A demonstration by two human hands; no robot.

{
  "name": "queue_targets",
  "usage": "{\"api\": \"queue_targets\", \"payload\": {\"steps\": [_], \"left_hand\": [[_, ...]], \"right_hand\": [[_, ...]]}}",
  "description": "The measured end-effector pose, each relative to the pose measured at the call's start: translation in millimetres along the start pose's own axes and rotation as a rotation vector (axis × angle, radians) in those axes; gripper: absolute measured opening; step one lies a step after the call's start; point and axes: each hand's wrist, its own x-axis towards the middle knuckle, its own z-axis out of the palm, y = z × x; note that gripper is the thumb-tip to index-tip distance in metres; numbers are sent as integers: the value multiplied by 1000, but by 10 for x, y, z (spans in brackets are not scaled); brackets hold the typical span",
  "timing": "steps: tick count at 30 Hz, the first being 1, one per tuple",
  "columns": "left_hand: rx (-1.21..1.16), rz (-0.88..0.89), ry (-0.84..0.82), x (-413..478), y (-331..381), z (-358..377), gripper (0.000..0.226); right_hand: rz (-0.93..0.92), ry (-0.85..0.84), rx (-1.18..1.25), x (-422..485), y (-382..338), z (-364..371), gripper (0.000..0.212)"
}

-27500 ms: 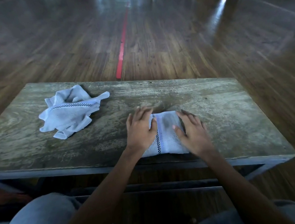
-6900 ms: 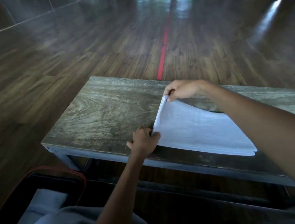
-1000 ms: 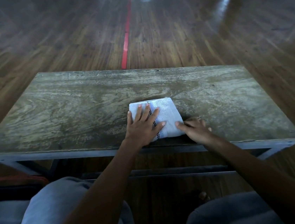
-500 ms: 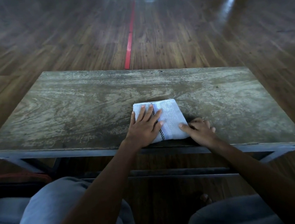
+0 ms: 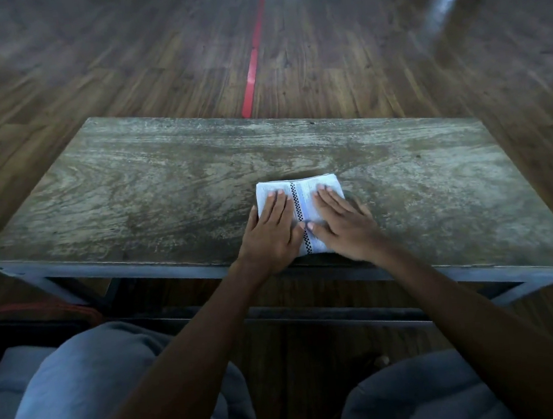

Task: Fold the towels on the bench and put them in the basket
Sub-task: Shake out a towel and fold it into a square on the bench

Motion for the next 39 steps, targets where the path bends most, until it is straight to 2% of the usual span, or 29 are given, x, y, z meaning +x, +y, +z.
{"api": "queue_targets", "payload": {"steps": [4,8,12,15,19,23,27,29,32,36,39], "left_hand": [[44,-7,-35,45,-178,-58,83],[-53,-89,-115,63,-220,-141,73],[-88,-77,-77,150,-159,-161,61],[-59,-103,-130,179,-193,-151,65],[-124,-156,-137,181,-312,-177,75],[-302,-247,-16,197,-358,-200,60],[-511,-389,127,410,-364,-271,44],[-617,-445,170,517,-423,-254,39],[-675,-478,212,587,-488,-194,28],[-713,-496,268,644,-539,-171,7],[-671,-484,261,657,-546,-170,8]], "right_hand": [[81,-94,43,85,144,-84,84],[108,-8,1,179,152,-150,77],[-3,13,-12,222,28,-111,70],[32,-40,61,226,75,-53,68],[161,6,206,229,268,-87,65],[294,136,364,301,394,-122,59],[338,303,488,412,329,-181,45],[366,334,589,464,302,-176,40],[379,348,664,525,310,-164,35],[386,411,747,588,358,-207,10],[376,419,780,613,368,-247,6]]}}
